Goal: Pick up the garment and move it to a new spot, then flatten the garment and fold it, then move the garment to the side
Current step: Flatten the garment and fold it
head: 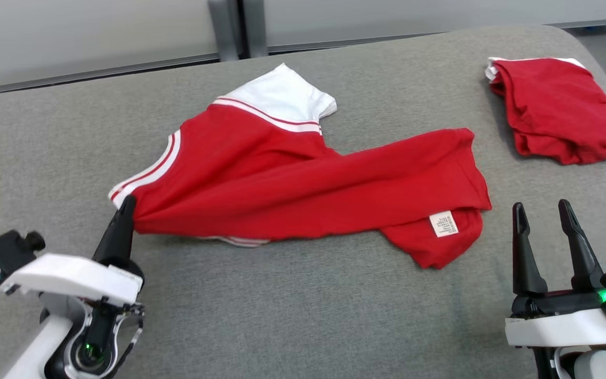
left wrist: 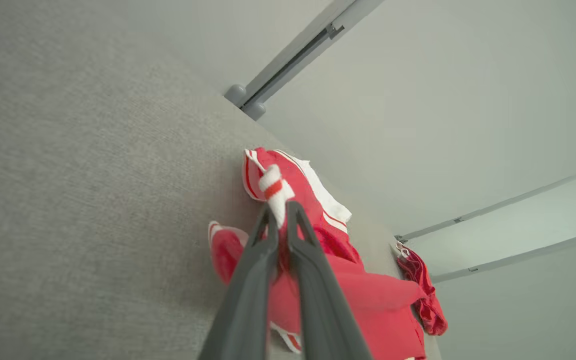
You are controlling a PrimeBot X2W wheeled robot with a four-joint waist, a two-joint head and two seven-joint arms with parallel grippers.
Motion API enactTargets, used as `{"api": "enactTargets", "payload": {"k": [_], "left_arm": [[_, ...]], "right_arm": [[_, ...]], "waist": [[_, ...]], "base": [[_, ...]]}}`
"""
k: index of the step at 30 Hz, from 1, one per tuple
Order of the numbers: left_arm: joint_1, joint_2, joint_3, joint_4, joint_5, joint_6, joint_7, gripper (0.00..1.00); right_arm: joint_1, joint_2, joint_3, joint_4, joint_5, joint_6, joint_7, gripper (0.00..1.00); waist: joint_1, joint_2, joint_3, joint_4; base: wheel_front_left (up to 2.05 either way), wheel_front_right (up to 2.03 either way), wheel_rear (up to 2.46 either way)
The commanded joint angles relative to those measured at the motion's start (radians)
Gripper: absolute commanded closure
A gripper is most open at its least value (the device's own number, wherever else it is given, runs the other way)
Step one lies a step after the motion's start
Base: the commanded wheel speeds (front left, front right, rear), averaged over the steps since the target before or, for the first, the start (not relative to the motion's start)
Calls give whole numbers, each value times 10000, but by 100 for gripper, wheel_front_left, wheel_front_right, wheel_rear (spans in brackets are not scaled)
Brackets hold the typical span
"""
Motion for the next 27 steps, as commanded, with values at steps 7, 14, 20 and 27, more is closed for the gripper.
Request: {"api": "enactTargets", "payload": {"k": [7, 14, 20, 27], "left_arm": [[1496, -855, 1870, -473, 1719, -217, -51, 100], [1287, -1602, 2061, -407, 2400, -606, -51, 100], [35, -1934, 1715, 27, 2894, -574, 72, 100], [-1452, -2739, 901, 1614, 3458, -1021, 229, 0]], "right_arm": [[66, -239, 27, 49, 7, -20, 1, 0], [70, -356, 262, 182, -9, -21, -1, 0], [-132, -354, 549, 230, 71, -21, -1, 0], [-12, -244, 601, 301, 121, -21, -1, 0]], "waist": [[0, 0, 75, 610], [0, 0, -137, 778], [0, 0, -197, 372], [0, 0, -69, -278]], "base": [[0, 0, 0], [0, 0, 0], [0, 0, 0], [0, 0, 0]]}}
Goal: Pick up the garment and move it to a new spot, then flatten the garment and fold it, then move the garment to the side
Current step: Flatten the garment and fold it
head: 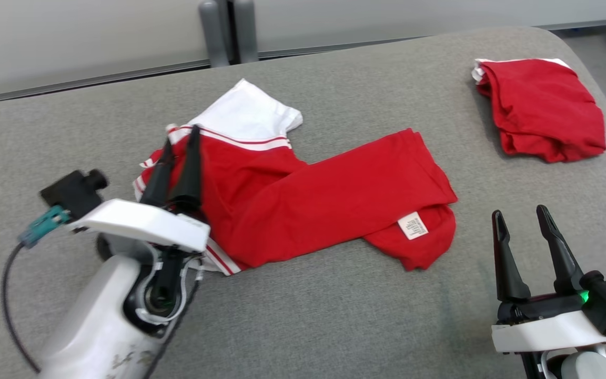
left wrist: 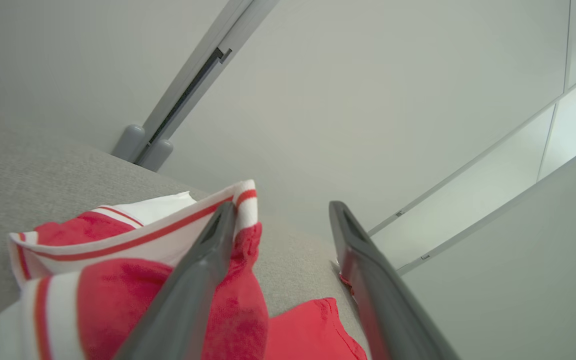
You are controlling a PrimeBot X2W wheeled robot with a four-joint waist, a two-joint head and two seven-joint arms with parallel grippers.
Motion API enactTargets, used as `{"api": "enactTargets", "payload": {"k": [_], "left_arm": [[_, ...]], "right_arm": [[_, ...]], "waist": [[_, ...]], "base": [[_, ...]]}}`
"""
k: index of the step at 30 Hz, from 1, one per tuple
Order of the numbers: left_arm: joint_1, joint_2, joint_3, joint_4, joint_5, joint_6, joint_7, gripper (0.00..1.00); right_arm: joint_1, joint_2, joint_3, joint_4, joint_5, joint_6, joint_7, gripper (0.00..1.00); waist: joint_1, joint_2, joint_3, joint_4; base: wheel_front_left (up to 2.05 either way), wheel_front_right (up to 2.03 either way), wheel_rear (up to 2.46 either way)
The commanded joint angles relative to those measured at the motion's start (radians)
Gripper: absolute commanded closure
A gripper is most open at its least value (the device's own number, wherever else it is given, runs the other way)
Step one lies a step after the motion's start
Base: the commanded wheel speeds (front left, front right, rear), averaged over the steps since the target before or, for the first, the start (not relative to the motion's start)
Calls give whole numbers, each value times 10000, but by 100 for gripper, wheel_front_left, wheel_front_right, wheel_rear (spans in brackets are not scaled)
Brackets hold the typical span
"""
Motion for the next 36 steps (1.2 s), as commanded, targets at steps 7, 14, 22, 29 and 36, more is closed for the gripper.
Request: {"api": "enactTargets", "payload": {"k": [7, 14, 22, 29, 36], "left_arm": [[-749, -700, -1136, 1420, 978, -1249, -85, 0], [370, -1025, -1660, 443, 1588, -2061, -240, 0], [3334, -1208, 883, -1091, 3925, -925, -275, 0], [3440, -1103, 748, 542, 5267, -128, -54, 0], [2125, -1362, 298, 2586, 5905, 472, 553, 0]], "right_arm": [[125, 43, -163, -40, 31, -22, 3, 0], [241, 38, -188, -54, 24, -22, 1, 0], [226, -32, -217, -107, 77, -23, 1, 0], [12, -120, -101, -127, 124, -23, 3, 0], [-171, -190, -154, -151, 197, -22, 1, 0]], "waist": [[0, 0, 59, -279], [0, 0, -8, 168], [0, 0, 19, 789], [0, 0, 221, 842], [0, 0, 581, 627]], "base": [[0, 0, 0], [0, 0, 0], [0, 0, 0], [0, 0, 0], [0, 0, 0]]}}
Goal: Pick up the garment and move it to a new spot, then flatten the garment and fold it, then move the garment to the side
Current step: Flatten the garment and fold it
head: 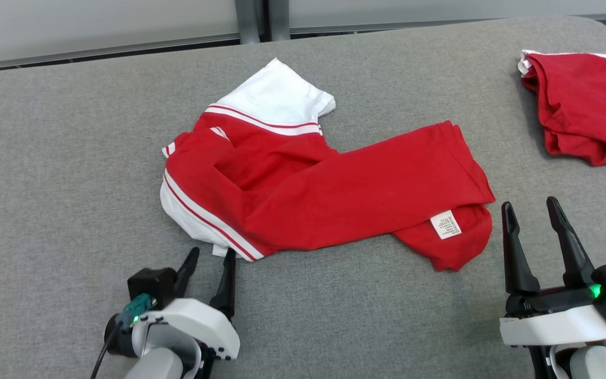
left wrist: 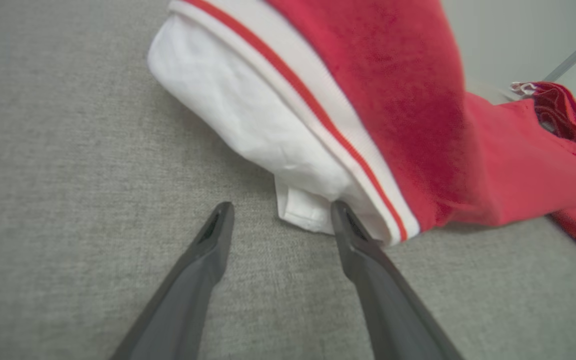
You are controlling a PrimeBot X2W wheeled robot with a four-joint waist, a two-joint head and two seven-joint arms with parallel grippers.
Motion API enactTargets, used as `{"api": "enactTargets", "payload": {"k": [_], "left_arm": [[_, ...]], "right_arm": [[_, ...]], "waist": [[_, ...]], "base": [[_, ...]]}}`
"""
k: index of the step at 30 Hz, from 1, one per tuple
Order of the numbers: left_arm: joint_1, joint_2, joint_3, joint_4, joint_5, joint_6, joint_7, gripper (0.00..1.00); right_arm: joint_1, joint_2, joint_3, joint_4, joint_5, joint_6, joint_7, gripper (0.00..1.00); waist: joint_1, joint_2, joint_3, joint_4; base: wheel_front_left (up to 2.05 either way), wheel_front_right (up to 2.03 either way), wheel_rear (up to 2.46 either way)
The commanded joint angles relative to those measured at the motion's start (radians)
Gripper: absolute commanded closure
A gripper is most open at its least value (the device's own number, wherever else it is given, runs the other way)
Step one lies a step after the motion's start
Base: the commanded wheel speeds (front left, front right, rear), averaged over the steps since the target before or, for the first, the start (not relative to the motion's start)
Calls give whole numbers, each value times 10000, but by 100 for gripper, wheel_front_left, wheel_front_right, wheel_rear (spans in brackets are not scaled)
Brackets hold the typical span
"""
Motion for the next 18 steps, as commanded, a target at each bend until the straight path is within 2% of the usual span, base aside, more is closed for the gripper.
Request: {"api": "enactTargets", "payload": {"k": [1, 3, 5, 6, 7, 8, 9, 12, 18], "left_arm": [[-107, 91, -7, 279, 47, 113, 157, 0], [-183, 119, -16, 592, 106, 220, 215, 0], [-277, 133, 11, 807, 140, 320, 150, 11], [-315, 161, -27, 888, 195, 301, 139, 22], [-340, 133, -68, 921, 169, 198, 106, 59], [-362, 78, -157, 967, 162, 93, 115, 88], [-380, 40, -301, 1008, 219, -37, 165, 100], [-482, -107, -572, 874, 382, -298, -42, 100], [-488, 86, -505, -425, 1058, 126, -607, 100]], "right_arm": [[-74, -52, -26, 0, 64, -21, -1, 0], [-96, -28, -77, -20, 53, -21, -1, 0], [-101, 5, -125, -31, 51, -21, -1, 0], [-106, 18, -135, -23, 56, -21, -1, 0], [-107, 37, -141, -8, 75, -21, -1, 0], [-108, 53, -146, 7, 97, -21, -1, 0], [-108, 62, -156, 19, 116, -21, -1, 0], [-117, 90, -227, 16, 185, -21, -1, 0], [63, 42, -439, -73, 202, -20, -1, 0]], "waist": [[0, -1, 62, -56], [0, -1, 109, -82], [0, -1, 151, -93], [0, -1, 161, -98], [0, -1, 166, -101], [0, -1, 163, -103], [0, -1, 158, -101], [0, -1, 163, -56], [0, -1, 205, 519]], "base": [[0, 0, 0], [0, 0, 0], [0, 0, 0], [0, 0, 0], [0, 0, 0], [0, 0, 0], [0, 0, 0], [0, 0, 0], [0, 0, 0]]}}
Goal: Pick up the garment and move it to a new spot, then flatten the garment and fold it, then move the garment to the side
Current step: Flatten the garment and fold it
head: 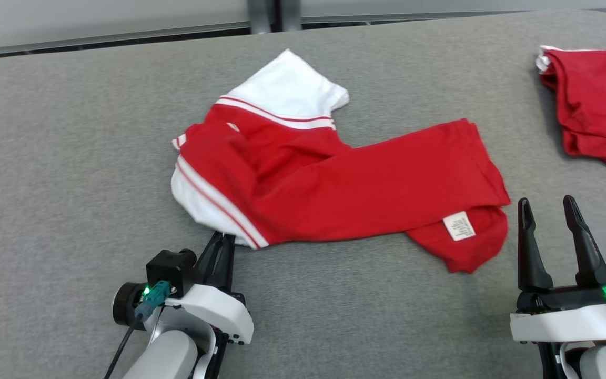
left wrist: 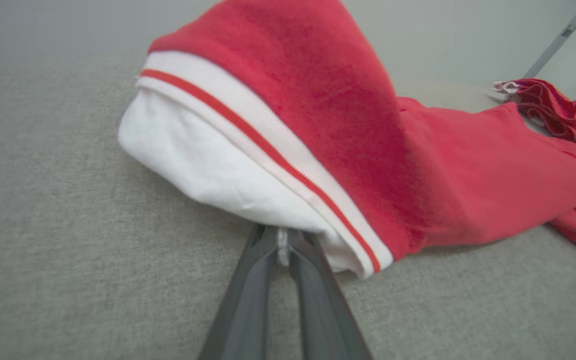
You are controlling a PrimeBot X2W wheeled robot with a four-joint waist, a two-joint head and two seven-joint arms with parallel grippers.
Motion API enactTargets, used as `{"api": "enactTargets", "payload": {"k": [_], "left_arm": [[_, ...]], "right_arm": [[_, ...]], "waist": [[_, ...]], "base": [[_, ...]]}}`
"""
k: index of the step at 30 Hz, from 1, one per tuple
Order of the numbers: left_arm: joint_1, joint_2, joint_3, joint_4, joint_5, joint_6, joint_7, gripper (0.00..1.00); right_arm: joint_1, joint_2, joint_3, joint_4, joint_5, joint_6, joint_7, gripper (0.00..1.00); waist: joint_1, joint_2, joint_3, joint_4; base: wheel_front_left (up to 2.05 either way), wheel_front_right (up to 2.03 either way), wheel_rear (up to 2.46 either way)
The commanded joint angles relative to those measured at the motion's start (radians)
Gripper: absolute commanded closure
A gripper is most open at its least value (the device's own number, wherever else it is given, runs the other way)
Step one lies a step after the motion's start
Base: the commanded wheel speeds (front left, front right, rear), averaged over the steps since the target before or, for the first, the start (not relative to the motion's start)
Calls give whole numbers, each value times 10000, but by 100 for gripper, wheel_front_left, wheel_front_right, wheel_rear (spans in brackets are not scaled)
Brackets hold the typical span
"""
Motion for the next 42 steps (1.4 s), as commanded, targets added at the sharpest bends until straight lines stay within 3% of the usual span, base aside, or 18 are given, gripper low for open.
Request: {"api": "enactTargets", "payload": {"k": [1, 5, 12, 14, 18, 19, 20, 24, 31, 35, 39, 42], "left_arm": [[141, 121, 3, -337, 220, 160, -68, 100], [638, 265, -175, -2006, 760, 817, -79, 100], [1725, 661, -946, -5093, 1477, 1772, 1146, 100], [1922, 715, -1170, -5867, 1461, 1807, 1558, 100], [2170, 713, -1343, -6965, 399, 1286, 2511, 100], [2191, 763, -1308, -7108, 196, 1235, 2720, 82], [2182, 885, -1313, -7207, 138, 1182, 2910, 0], [2283, 1134, -997, -7840, -166, 1217, 3109, 0], [2651, 2083, -4, -7896, 442, 1995, 2933, 0], [2692, 2199, -303, -6490, 428, 1721, 3099, 0], [1820, 2146, -832, -4385, 1162, 1363, 2828, 0], [1206, 1742, -1095, -2850, 1361, 1100, 2455, 0]], "right_arm": [[59, -71, -29, -11, 10, -20, 1, 0], [110, -172, -92, -28, 59, -20, 1, 0], [-5, -338, 22, -48, 55, -21, 1, 0], [-1, -371, 48, -27, 43, -20, 1, 0], [-104, -413, 75, -4, 10, -21, 1, 0], [-134, -415, 97, 3, 10, -20, 3, 0], [-161, -423, 124, 14, 14, -20, 3, 0], [-187, -424, 161, -7, 77, -20, 3, 0], [-63, -361, 155, -47, 74, -20, 1, 0], [-89, -346, 212, -61, 99, -20, 3, 0], [-166, -403, 284, -22, 126, -20, 3, 0], [-269, -474, 319, -10, 144, -20, 2, 0]], "waist": [[0, -1, 6, 294], [0, -1, 43, 901], [0, -1, 151, 1761], [0, -1, 168, 1902], [0, -1, 206, 2065], [0, -1, 205, 2068], [0, -1, 199, 2054], [0, -1, 157, 1945], [0, -1, 170, 1694], [0, -1, 209, 1563], [0, -1, 240, 1499], [0, -1, 243, 1420]], "base": [[0, 0, 0], [0, 0, 0], [0, 0, 0], [0, 0, 0], [0, 0, 0], [0, 0, 0], [0, 0, 0], [0, 0, 0], [0, 0, 0], [0, 0, 0], [0, 0, 0], [0, 0, 0]]}}
